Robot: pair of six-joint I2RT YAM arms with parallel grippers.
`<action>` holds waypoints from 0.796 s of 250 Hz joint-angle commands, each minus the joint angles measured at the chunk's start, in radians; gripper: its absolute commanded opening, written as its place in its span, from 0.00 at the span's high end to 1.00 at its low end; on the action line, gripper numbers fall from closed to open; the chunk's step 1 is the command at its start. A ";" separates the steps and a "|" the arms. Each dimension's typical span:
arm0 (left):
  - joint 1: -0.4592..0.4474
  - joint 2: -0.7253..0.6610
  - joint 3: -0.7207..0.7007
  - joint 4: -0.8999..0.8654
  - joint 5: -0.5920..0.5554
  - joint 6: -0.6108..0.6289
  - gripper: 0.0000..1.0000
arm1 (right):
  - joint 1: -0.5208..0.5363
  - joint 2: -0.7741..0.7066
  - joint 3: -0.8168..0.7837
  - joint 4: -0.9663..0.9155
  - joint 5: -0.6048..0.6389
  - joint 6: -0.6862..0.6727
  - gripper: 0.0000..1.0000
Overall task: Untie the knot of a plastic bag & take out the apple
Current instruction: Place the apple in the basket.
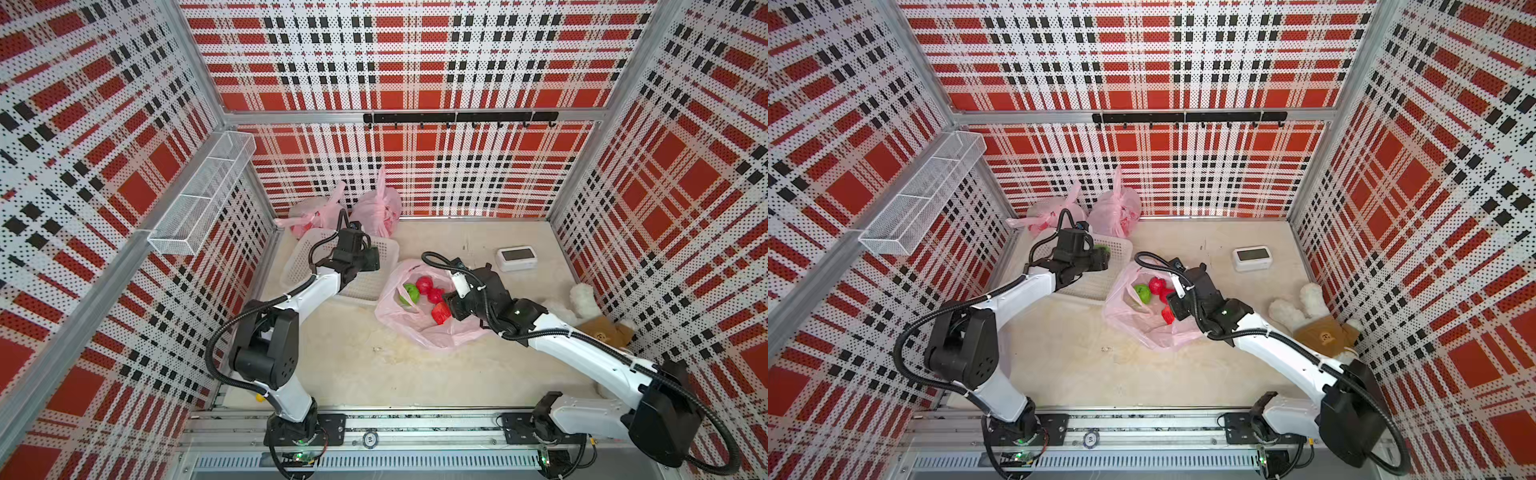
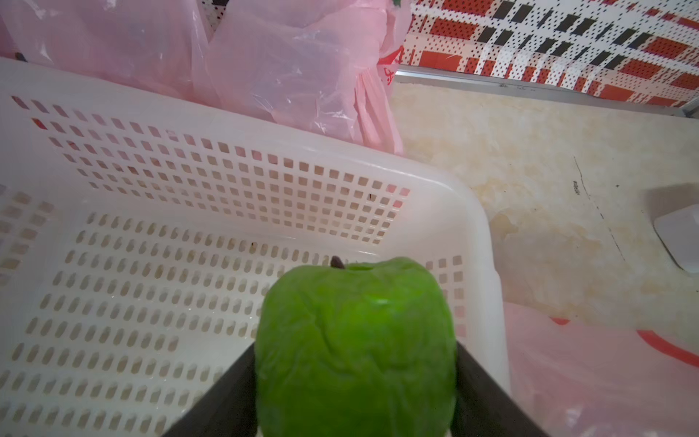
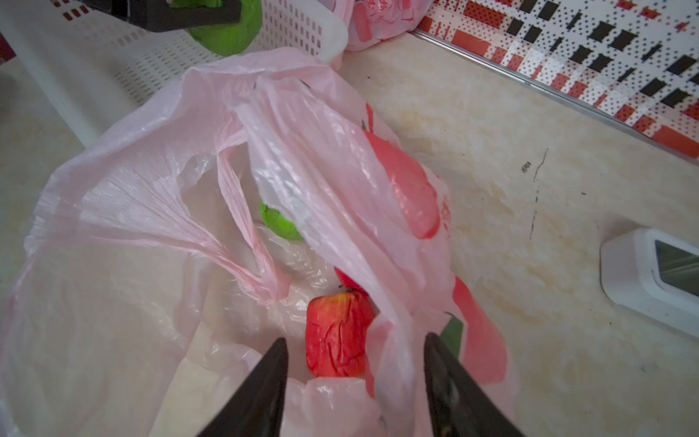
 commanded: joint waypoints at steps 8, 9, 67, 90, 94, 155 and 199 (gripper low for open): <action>-0.009 0.002 0.043 -0.040 -0.015 -0.010 0.25 | 0.012 -0.056 -0.021 -0.069 0.039 0.126 0.34; -0.009 0.001 0.043 -0.040 -0.016 -0.010 0.24 | 0.013 -0.057 -0.022 -0.071 0.040 0.129 0.34; -0.017 -0.028 0.038 -0.059 -0.012 0.005 0.19 | 0.075 -0.075 -0.052 -0.130 0.048 0.217 0.30; -0.022 -0.062 0.027 -0.076 -0.011 0.016 0.18 | 0.088 -0.068 -0.052 -0.186 0.106 0.279 0.27; -0.023 -0.071 0.027 -0.082 -0.010 0.028 0.18 | 0.088 -0.067 -0.053 -0.196 0.117 0.290 0.27; -0.141 -0.335 -0.095 -0.090 0.024 0.108 0.27 | 0.088 -0.077 -0.133 -0.209 0.192 0.414 0.26; -0.438 -0.480 -0.223 -0.036 -0.070 0.209 0.34 | 0.089 -0.090 -0.193 -0.138 0.175 0.429 0.28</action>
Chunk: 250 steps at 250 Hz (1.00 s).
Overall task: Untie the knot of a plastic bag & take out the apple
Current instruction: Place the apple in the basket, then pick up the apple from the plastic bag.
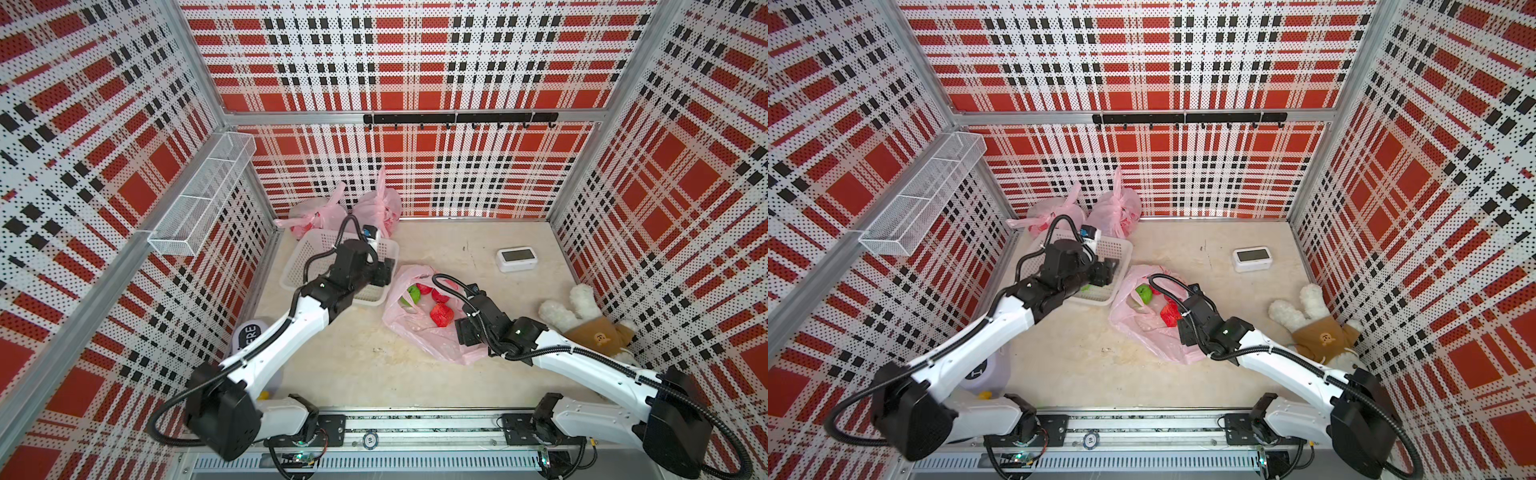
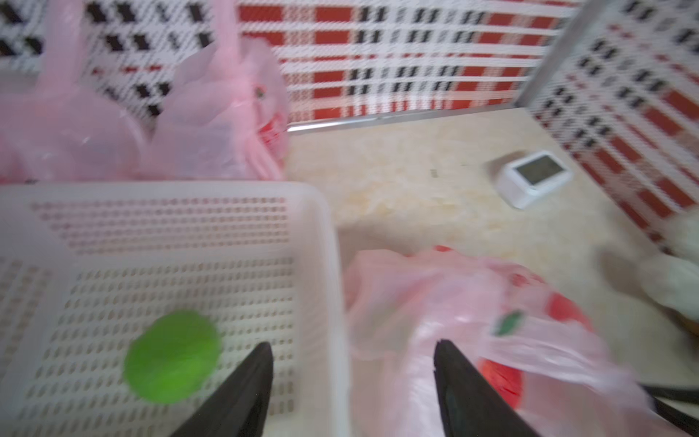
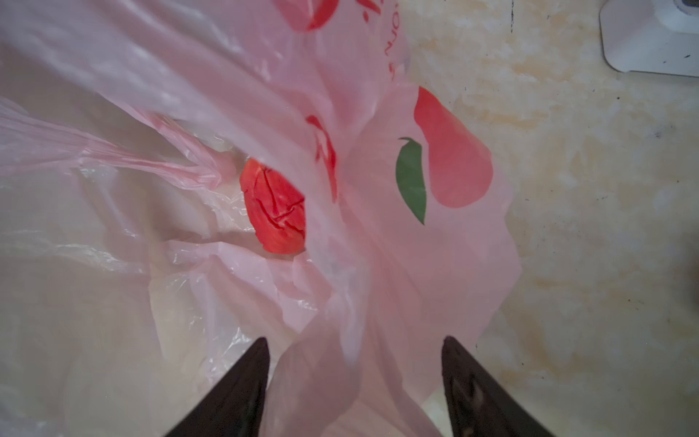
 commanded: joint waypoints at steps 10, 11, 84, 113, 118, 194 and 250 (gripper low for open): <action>-0.233 -0.051 -0.122 0.079 -0.048 0.093 0.35 | 0.003 -0.033 -0.048 0.084 0.014 0.047 0.28; -0.240 -0.050 -0.125 0.083 -0.049 0.094 0.35 | 0.003 -0.033 -0.050 0.086 0.013 0.047 0.29; -0.397 0.246 -0.230 0.414 0.013 0.068 0.29 | -0.008 -0.074 -0.147 0.246 -0.081 0.012 0.52; -0.363 0.305 -0.276 0.545 0.040 0.038 0.26 | -0.028 -0.121 -0.190 0.297 -0.114 0.034 0.76; -0.361 0.314 -0.278 0.557 0.043 0.041 0.25 | -0.032 -0.129 -0.197 0.304 -0.117 0.041 0.78; -0.320 0.395 -0.306 0.727 0.085 0.074 0.18 | -0.066 -0.152 -0.228 0.384 -0.186 0.051 0.98; -0.270 0.480 -0.258 0.713 0.102 0.069 0.17 | -0.065 -0.171 -0.231 0.375 -0.205 0.047 1.00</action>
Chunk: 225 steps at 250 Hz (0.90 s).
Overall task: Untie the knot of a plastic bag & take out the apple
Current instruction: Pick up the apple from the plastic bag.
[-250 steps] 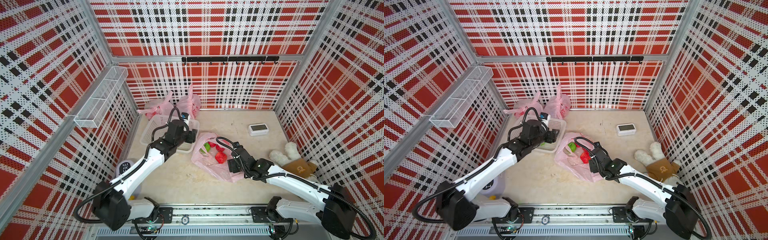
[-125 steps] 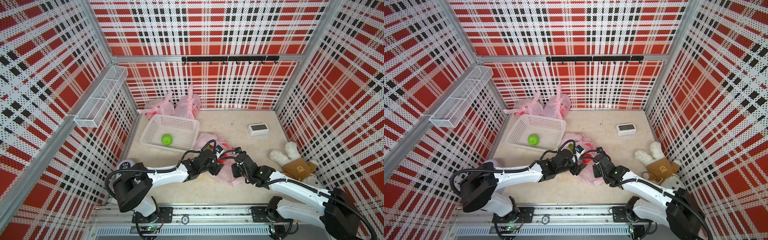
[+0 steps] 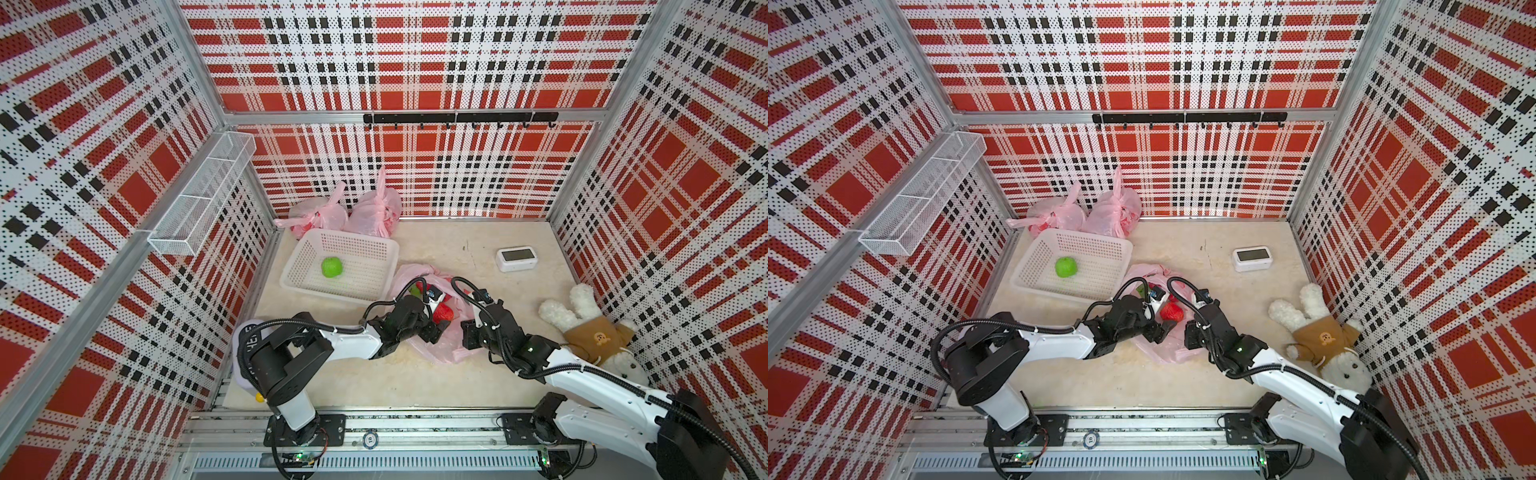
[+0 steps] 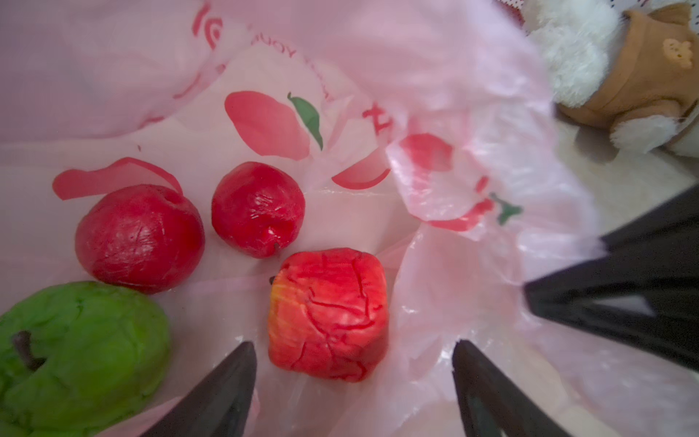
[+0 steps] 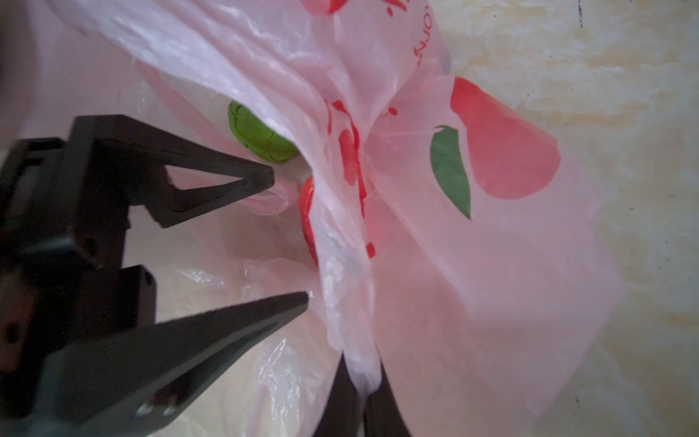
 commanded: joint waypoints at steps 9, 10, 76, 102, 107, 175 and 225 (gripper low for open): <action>0.027 0.050 0.047 0.022 0.018 0.011 0.16 | -0.001 -0.027 -0.009 0.041 -0.017 0.002 1.00; 0.028 0.051 0.048 0.020 0.018 0.010 0.16 | -0.001 -0.027 -0.009 0.041 -0.017 0.001 1.00; 0.047 0.125 0.173 -0.119 0.084 0.073 0.15 | -0.008 -0.017 -0.017 0.059 -0.023 -0.010 1.00; 0.043 0.154 0.203 -0.153 0.107 0.083 0.15 | -0.017 -0.011 -0.015 0.062 -0.033 -0.012 1.00; 0.041 0.159 0.206 -0.159 0.107 0.085 0.15 | -0.019 -0.009 -0.015 0.062 -0.036 -0.012 1.00; 0.005 0.238 0.334 -0.375 0.039 0.116 0.14 | -0.031 -0.012 -0.032 0.073 -0.045 -0.008 1.00; 0.009 0.225 0.359 -0.436 0.043 0.117 0.24 | -0.035 -0.025 -0.040 0.062 -0.040 -0.008 1.00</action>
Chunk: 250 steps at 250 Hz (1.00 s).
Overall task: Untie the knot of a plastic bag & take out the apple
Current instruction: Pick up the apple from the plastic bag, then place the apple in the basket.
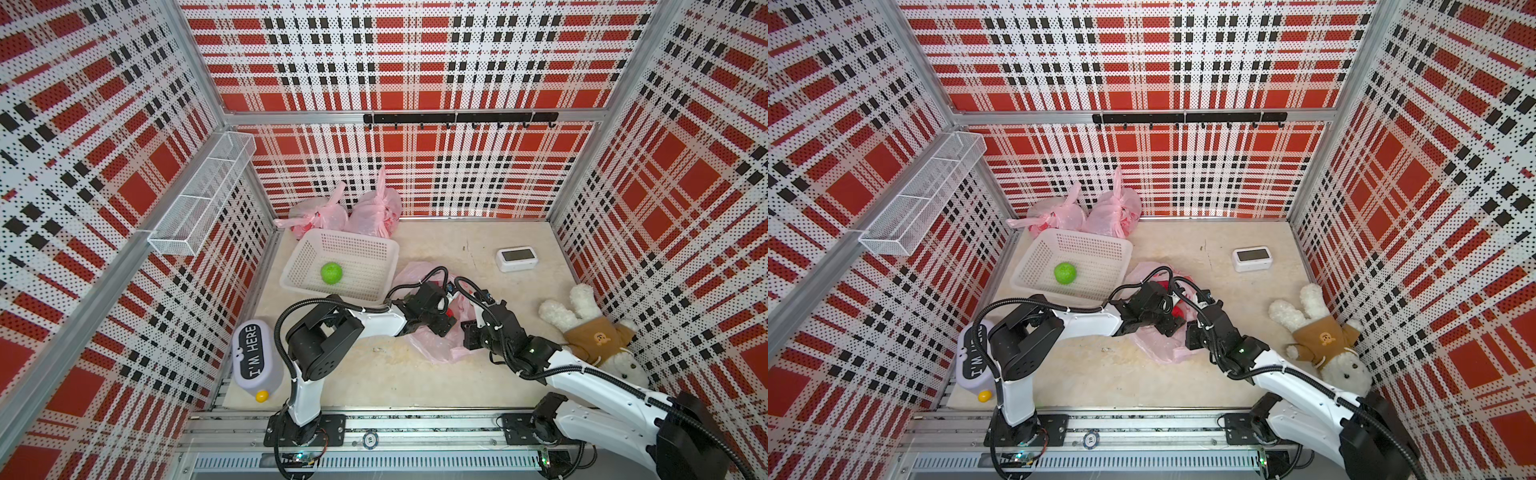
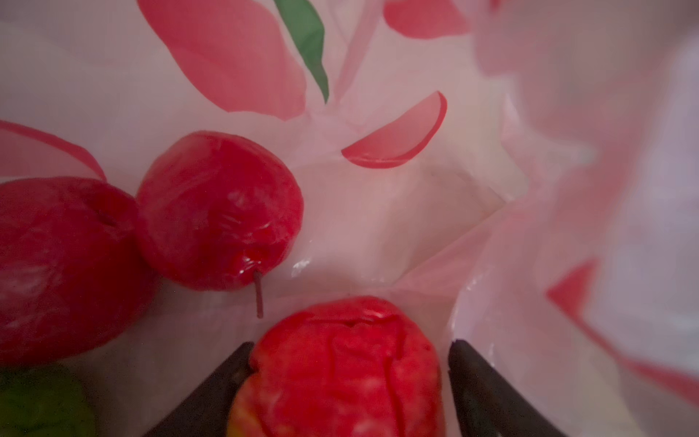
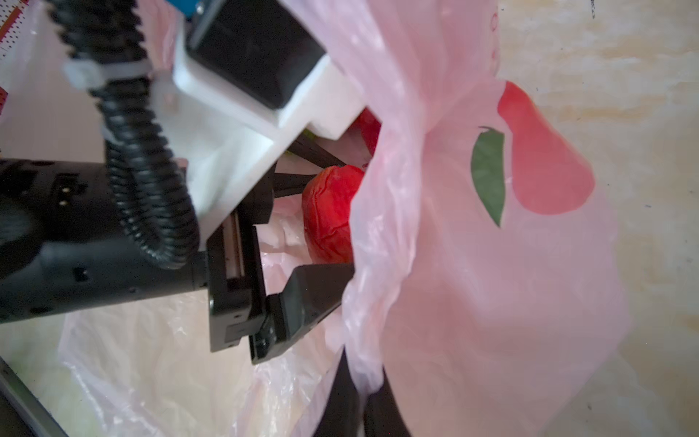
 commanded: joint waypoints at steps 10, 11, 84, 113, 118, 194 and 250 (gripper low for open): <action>0.000 -0.026 0.011 -0.077 -0.011 0.013 0.26 | -0.008 -0.019 -0.012 0.024 0.003 -0.007 1.00; 0.000 -0.028 0.012 -0.078 -0.012 0.012 0.27 | -0.008 -0.020 -0.012 0.024 0.003 -0.006 1.00; 0.000 -0.244 -0.085 -0.077 -0.038 -0.004 0.32 | -0.015 -0.024 -0.015 0.016 0.004 -0.008 1.00; 0.002 -0.342 -0.127 -0.077 -0.040 -0.007 0.32 | -0.016 -0.018 -0.009 0.008 -0.001 -0.009 1.00; 0.002 -0.357 -0.133 -0.077 -0.038 -0.007 0.32 | -0.017 -0.017 -0.009 0.007 -0.001 -0.009 1.00; 0.032 -0.578 -0.177 -0.097 -0.011 -0.007 0.32 | -0.022 -0.014 0.011 -0.031 -0.024 0.017 1.00; 0.115 -0.631 -0.064 -0.156 0.049 0.000 0.32 | -0.022 -0.038 0.021 -0.031 -0.003 0.030 1.00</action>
